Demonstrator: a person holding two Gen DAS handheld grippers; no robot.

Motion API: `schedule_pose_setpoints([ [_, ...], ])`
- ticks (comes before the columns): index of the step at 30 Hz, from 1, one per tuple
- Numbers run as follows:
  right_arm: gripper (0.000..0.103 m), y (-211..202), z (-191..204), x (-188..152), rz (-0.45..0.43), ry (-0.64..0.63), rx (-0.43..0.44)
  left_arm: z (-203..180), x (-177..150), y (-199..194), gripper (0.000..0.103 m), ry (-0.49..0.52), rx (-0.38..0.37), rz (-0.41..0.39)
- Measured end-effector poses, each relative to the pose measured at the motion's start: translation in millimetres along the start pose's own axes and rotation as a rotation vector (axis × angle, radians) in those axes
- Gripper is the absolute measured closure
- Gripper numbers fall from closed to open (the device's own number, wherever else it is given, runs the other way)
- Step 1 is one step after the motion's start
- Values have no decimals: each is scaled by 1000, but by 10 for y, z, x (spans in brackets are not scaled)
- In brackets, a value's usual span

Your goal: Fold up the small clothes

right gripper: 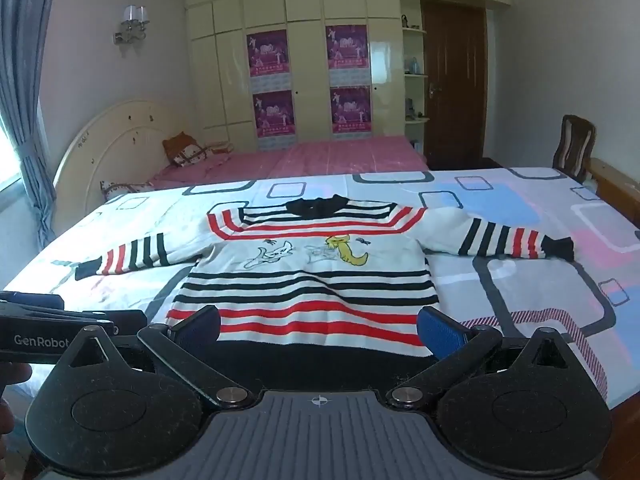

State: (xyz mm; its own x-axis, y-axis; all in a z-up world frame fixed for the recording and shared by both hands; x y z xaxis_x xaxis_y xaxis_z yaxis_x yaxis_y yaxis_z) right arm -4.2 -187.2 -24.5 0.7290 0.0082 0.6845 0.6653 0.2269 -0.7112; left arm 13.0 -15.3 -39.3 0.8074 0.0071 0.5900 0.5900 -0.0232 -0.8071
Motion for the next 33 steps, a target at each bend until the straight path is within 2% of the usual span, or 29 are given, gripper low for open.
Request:
schedule_pose_setpoints([
  [33, 0, 140, -1, -13, 20, 5, -10, 61, -3, 101, 0, 10, 14, 20],
])
Point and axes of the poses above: each gripper's, at about its wrist camera, not at the fingertips, and y roughly the way its jaws point, z to its left, x to its top, the point moved 8 cm from there along y, roughly the way its jaws point, and after that the axes turned 12 degrees about z, right-handed, at the moved point
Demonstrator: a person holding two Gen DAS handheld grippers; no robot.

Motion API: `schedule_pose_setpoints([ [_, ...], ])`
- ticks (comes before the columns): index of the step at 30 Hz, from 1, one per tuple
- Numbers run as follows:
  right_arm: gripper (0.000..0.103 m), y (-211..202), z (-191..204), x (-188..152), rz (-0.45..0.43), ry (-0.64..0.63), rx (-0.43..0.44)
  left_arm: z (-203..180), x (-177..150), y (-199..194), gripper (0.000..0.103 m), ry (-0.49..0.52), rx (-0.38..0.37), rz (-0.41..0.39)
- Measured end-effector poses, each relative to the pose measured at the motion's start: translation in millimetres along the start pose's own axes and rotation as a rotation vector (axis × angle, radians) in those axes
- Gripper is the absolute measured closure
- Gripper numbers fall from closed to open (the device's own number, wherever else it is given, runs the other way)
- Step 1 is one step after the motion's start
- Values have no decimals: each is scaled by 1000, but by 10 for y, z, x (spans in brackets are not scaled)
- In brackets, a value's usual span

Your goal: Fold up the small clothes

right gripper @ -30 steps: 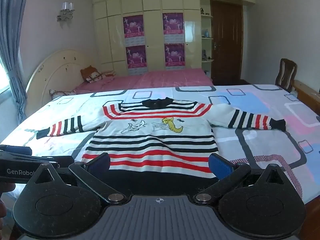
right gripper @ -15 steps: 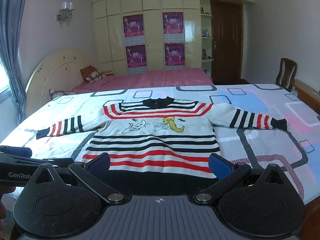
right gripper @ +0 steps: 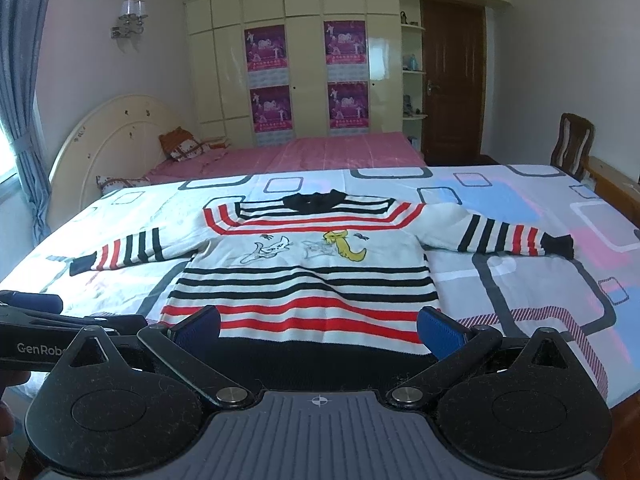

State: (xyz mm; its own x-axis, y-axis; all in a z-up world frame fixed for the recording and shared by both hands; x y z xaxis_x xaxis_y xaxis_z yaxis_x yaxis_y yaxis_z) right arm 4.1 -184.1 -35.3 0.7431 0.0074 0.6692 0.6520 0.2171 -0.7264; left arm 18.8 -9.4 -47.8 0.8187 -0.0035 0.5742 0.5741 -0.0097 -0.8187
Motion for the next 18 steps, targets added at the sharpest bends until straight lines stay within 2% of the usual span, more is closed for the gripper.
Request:
schedule_pose_setpoints([
  [18, 0, -12, -72, -13, 0, 9, -6, -88, -16, 34, 0, 2, 2, 8],
])
Point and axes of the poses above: each gripper's, at about its wrist camera, not at the fingertips, and y roughly the way its jaws point, z to its left, x to its top, the point moved 8 cm from there along y, roughly the way its jaws point, and after that the axes turned 12 degrees about z, right-handed, at the moved point
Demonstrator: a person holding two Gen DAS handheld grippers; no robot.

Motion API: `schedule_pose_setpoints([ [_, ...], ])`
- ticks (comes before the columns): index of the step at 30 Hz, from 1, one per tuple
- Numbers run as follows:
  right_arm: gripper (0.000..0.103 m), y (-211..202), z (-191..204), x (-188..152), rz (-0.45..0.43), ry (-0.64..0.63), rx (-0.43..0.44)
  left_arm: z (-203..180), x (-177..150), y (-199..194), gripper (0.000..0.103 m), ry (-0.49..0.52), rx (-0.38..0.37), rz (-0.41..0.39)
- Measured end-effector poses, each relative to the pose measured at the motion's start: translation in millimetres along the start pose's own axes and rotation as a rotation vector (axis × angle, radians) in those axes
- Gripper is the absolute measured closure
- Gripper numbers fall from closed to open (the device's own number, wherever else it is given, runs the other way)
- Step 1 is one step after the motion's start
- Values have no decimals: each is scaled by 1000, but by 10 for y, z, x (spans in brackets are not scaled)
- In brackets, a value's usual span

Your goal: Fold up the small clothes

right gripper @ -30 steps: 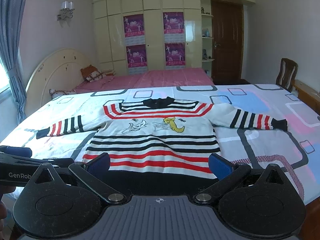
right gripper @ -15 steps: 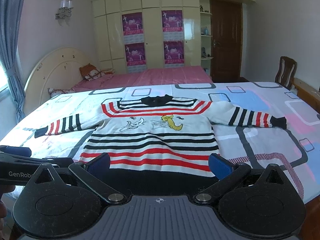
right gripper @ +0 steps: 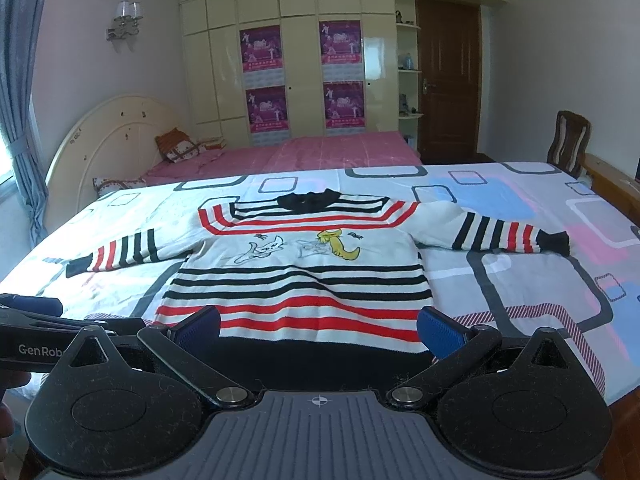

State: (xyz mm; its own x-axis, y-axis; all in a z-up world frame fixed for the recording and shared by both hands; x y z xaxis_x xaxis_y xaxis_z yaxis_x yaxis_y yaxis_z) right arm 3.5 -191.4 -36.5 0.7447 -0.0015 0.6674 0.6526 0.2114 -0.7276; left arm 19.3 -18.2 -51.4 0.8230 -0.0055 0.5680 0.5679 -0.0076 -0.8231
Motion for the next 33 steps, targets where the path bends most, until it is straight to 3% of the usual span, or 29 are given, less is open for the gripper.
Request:
schedule_pose_setpoints([
  [17, 0, 49, -43, 19, 4, 9, -3, -17, -7, 65, 0, -2, 0, 11],
  [33, 0, 265, -173, 139, 15, 29, -24, 26, 196, 314, 0, -9, 9, 37],
])
Point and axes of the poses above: each gripper's, at about its wrist camera, not at the fingertips, and y roughly the way its jaws point, z to its left, x to its top, the point moved 8 cm from there along y, roughly the way its jaws point, and after that the axes turned 12 degrees about z, right-handed, at the moved point
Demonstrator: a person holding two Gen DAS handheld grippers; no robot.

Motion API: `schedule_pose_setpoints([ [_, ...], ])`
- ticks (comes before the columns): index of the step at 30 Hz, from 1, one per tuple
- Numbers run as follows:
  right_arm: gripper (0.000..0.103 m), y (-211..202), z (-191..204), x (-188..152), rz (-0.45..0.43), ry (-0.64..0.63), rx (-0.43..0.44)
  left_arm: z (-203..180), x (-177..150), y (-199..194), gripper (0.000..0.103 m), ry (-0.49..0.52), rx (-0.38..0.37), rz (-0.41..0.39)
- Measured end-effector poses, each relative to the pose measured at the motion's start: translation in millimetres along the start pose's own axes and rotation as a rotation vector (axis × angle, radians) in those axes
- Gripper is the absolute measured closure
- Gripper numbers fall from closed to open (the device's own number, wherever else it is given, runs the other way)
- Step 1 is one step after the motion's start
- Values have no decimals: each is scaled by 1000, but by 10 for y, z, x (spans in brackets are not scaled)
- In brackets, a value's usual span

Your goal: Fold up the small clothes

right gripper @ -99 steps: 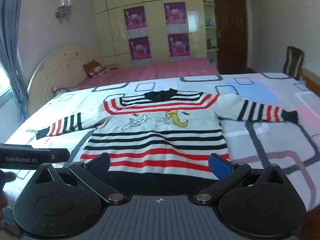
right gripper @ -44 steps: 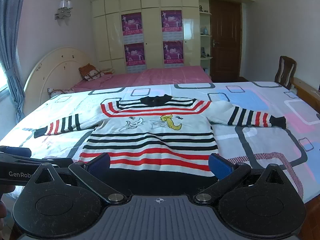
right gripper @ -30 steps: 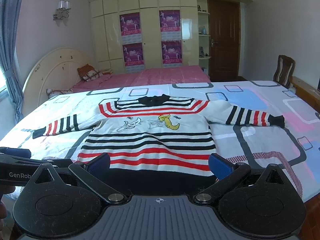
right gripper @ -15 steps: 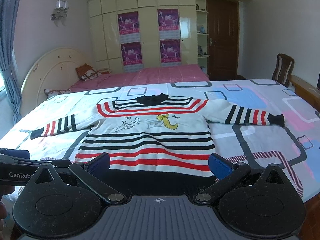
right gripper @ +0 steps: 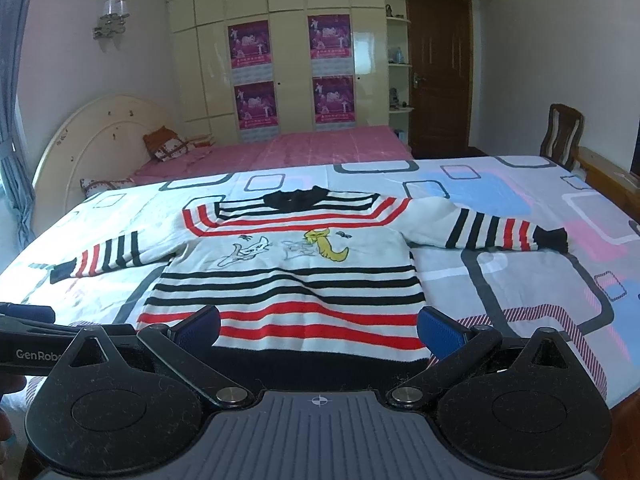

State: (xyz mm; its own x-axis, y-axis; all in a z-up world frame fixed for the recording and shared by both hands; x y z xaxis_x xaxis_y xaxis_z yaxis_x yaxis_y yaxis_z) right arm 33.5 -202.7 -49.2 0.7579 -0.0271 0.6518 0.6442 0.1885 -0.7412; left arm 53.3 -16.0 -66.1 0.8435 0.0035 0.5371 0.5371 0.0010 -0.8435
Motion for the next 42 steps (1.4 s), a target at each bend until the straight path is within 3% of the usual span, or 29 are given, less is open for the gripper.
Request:
schedule_pose_setpoints([
  [8, 0, 215, -190, 136, -6, 12, -41, 43, 239, 223, 0, -24, 21, 1],
  [20, 0, 774, -799, 517, -13, 68, -97, 91, 726, 790, 0, -44, 48, -5],
  [31, 0, 1458, -1610, 904, 28, 157, -112, -43, 1152, 1388, 0, -47, 87, 14],
  [42, 0, 2173, -2724, 1075, 78, 315, -187, -210, 1472, 1963, 0, -47, 131, 52],
])
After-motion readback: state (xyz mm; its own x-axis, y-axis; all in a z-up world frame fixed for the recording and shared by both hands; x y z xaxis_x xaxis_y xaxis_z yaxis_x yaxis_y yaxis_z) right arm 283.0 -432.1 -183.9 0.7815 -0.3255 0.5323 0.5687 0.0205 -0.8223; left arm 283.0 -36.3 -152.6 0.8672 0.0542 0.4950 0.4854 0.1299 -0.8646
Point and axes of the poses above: each gripper's, at about its wrist camera, not at the fingertips, and y roughly the way its jaws point, z to its left, x to its top, the point moved 8 cm from there along y, roughly the way its jaws point, and after that the axes turned 12 degrees about z, right-handed, at the moved point
